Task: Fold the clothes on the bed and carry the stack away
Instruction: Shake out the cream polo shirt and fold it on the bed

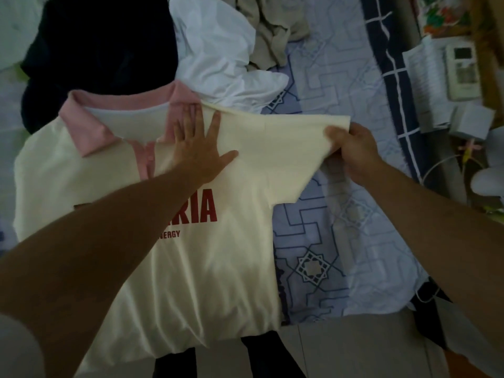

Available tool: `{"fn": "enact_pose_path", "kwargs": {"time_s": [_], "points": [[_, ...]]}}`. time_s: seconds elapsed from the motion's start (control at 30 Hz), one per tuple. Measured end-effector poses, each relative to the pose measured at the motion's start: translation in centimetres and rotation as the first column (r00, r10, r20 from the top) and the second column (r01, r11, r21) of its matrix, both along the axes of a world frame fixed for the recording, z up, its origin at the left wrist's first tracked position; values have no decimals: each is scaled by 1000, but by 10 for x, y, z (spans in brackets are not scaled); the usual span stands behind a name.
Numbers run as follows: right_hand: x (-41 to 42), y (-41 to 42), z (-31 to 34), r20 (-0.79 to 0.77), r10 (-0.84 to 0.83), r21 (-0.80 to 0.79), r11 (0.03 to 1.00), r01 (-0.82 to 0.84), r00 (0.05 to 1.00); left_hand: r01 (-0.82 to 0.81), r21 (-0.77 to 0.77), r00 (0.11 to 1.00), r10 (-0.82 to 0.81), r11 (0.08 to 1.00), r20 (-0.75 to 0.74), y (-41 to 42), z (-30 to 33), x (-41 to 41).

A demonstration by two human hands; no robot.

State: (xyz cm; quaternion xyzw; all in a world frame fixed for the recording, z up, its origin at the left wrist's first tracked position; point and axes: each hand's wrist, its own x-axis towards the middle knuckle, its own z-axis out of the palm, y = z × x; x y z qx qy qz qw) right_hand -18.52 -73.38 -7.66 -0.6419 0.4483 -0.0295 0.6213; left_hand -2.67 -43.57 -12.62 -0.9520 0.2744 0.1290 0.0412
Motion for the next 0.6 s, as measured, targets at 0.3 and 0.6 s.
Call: {"fn": "enact_pose_path", "kwargs": {"time_s": [0.3,0.6], "points": [[-25,26,-13,30,3,99,995,-6,1000,-53,-10,998,53,999,-42,-7,1,-3],[-59,34,-30,-207,120,-143,978,-151,971,56,-60,998,-54,997,33,-7,-2,-17]]}}
